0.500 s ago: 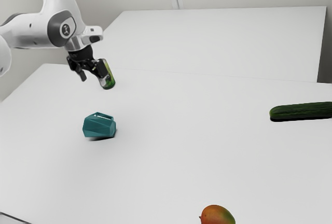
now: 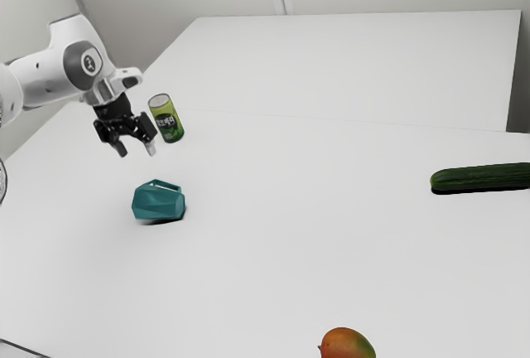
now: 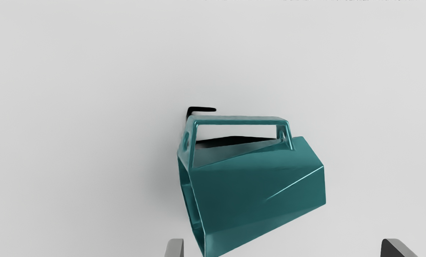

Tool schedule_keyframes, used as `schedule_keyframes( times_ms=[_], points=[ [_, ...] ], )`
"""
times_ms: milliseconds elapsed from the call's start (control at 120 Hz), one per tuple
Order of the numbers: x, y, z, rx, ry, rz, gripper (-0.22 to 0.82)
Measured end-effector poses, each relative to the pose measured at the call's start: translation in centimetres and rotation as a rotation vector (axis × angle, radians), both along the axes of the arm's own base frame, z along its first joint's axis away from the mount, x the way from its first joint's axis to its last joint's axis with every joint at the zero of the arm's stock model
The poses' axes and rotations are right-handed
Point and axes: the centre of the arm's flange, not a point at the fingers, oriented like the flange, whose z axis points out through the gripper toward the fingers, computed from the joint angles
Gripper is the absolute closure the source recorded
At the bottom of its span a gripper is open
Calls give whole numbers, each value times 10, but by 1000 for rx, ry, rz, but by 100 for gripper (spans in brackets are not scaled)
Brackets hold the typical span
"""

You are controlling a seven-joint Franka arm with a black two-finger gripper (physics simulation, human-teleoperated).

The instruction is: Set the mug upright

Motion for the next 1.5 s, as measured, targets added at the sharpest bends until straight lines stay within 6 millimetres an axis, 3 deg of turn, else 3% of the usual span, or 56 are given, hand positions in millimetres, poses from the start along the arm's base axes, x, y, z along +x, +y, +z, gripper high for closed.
schedule_keyframes(
  times_ms=[183,450,758,1067,1300,1500],
  points=[
    [4,44,-27,-141,23,20,0],
    [-10,65,-72,-363,49,44,0],
    [-26,75,-114,-504,86,58,0],
    [-30,68,-138,-620,67,109,1],
    [-34,80,-139,-645,39,147,38],
    [-33,79,-139,-666,22,161,57]
  ],
)
